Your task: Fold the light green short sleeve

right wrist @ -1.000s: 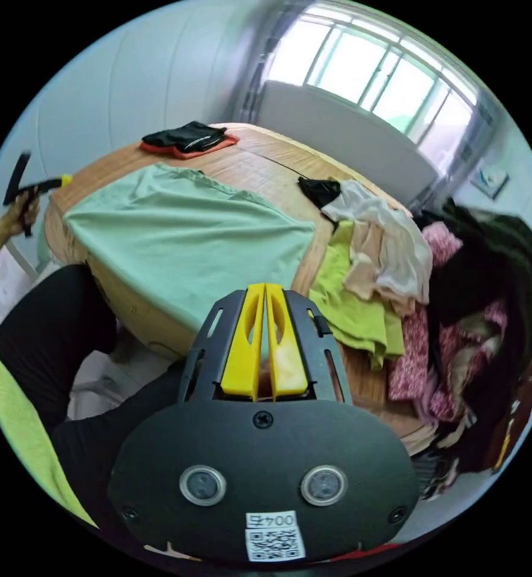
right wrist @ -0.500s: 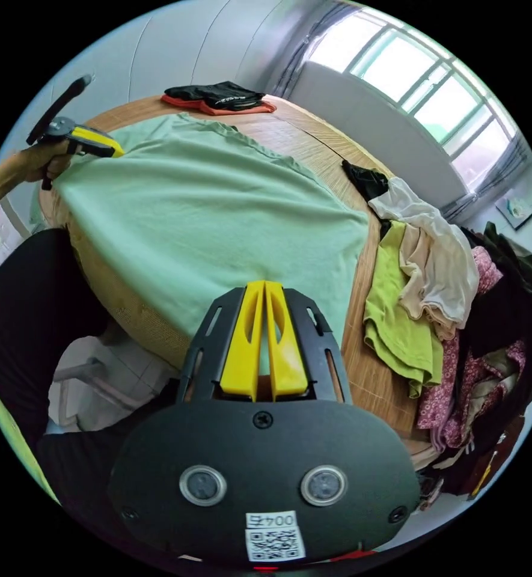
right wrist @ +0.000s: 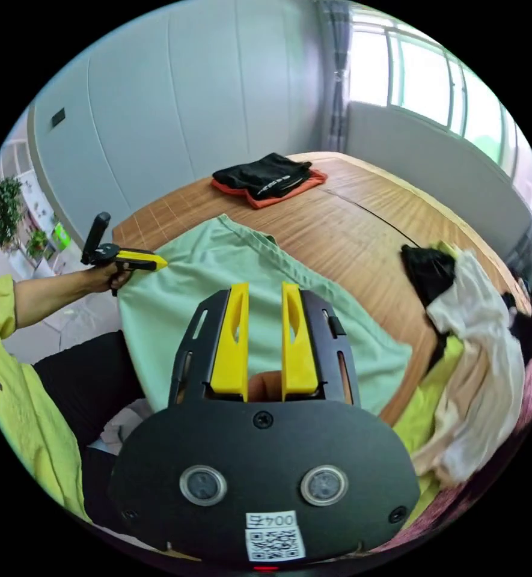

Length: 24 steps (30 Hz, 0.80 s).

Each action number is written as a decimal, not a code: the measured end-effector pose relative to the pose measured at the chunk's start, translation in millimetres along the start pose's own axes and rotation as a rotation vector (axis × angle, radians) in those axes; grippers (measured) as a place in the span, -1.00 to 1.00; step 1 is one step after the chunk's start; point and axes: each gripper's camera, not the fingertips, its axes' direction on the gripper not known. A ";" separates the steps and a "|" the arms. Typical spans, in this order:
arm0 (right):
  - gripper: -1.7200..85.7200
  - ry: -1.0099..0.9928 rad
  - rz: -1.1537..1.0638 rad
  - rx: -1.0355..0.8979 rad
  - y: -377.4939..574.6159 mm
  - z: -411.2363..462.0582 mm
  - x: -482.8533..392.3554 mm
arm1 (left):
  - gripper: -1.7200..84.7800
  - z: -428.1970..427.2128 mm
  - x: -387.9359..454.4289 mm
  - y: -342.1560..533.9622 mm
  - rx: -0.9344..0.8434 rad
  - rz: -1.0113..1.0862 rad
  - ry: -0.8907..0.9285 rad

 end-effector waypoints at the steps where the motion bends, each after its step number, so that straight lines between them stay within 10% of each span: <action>1: -0.73 -0.001 -0.036 -0.055 -27.3 27.5 8.7 | -0.95 -0.1 -2.6 1.6 0.005 0.003 -0.004; 13: -0.80 -0.173 -0.156 -0.333 -121.9 167.7 43.5 | -0.95 0.6 -53.8 8.7 0.023 -0.052 0.100; 24: -0.78 -0.005 0.070 -0.195 -105.7 185.9 42.0 | -0.95 -1.6 -80.0 4.4 0.023 -0.057 0.100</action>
